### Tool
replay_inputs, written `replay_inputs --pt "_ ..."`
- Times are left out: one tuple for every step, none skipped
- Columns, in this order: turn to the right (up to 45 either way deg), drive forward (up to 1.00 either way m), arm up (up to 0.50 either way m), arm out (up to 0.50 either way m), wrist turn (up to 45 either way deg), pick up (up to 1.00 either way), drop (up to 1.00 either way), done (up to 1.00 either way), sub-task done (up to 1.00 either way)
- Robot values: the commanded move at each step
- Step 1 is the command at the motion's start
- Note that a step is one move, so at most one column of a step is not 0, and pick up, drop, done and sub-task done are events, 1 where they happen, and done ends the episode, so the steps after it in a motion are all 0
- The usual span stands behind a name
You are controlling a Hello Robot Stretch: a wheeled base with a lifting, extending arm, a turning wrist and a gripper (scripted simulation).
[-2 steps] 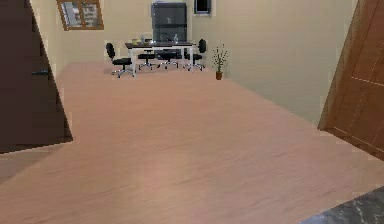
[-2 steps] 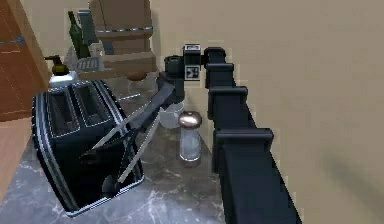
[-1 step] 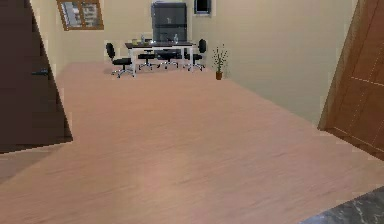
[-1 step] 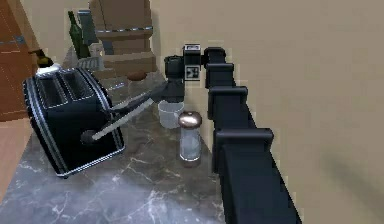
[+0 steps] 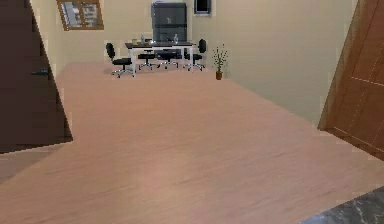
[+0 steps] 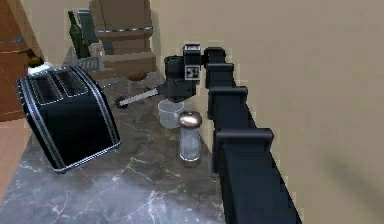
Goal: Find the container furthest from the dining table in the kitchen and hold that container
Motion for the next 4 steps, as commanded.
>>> replay_inputs --pt "0.0 0.0 0.0 0.0 36.0 0.0 0.0 0.0 0.0" --pt "0.0 0.0 -0.1 0.0 0.0 0.0 0.0 0.0 0.0" --pt "0.0 0.0 0.0 0.0 0.0 1.0 0.0 0.0 0.0" --pt "0.0 0.0 0.1 0.0 0.0 0.0 0.0 0.0 0.0"
